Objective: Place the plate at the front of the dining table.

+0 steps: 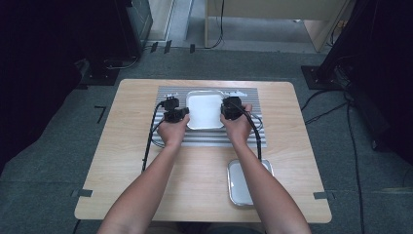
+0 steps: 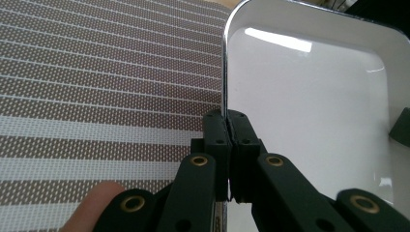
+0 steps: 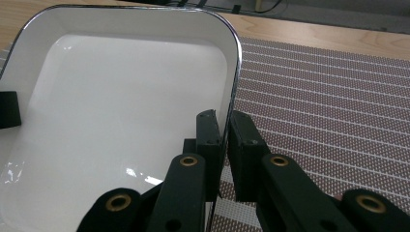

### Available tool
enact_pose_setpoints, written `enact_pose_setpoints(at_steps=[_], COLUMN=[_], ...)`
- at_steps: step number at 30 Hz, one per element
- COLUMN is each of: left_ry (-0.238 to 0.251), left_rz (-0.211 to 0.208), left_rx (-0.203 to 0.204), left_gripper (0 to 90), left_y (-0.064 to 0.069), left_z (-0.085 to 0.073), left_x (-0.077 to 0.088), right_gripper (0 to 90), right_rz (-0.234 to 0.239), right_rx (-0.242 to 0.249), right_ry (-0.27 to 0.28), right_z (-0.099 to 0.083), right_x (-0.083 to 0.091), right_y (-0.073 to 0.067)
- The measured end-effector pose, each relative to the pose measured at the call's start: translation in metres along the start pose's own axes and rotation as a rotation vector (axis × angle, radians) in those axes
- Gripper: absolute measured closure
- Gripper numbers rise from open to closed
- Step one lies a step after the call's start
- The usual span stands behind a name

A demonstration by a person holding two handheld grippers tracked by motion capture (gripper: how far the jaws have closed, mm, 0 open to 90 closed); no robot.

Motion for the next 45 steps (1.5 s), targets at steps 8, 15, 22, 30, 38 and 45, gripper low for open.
enact_pose_setpoints(at_steps=[8,15,22,30,38,45], left_ry=[-0.019,-0.040,-0.070,-0.107,-0.156,-0.144], left_rz=[0.025,0.033,0.034,0.022,-0.036,-0.030], left_rx=[-0.007,-0.006,-0.011,-0.006,0.004,0.027], left_gripper=[88.5,88.5,89.1,85.8,63.5,55.6], left_y=[-0.001,-0.006,-0.009,-0.016,-0.018,-0.033], left_z=[0.013,0.022,0.026,0.024,0.022,0.027], left_x=[-0.016,-0.029,-0.035,-0.039,-0.039,-0.027], right_gripper=[84.8,84.2,82.9,81.2,71.6,69.0], right_rz=[-0.003,0.029,0.051,0.089,0.174,0.228], right_rx=[-0.005,0.010,-0.020,-0.023,-0.077,-0.193], right_ry=[-0.020,-0.016,-0.045,-0.044,-0.060,-0.023], right_z=[0.007,0.013,0.007,0.004,-0.005,0.001], right_x=[-0.015,-0.030,-0.043,-0.048,-0.055,-0.043], right_y=[0.004,0.010,0.013,0.015,0.019,0.036])
Point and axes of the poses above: each handheld gripper's, and its own axes: x roughly backward along the jaws, z roughly out of its top, y roughly to its right, the point moved 3 cm from there along -x, roughly forward along the jaws, and after that the axes turned 1 degree about y, right-handed, at the moved point
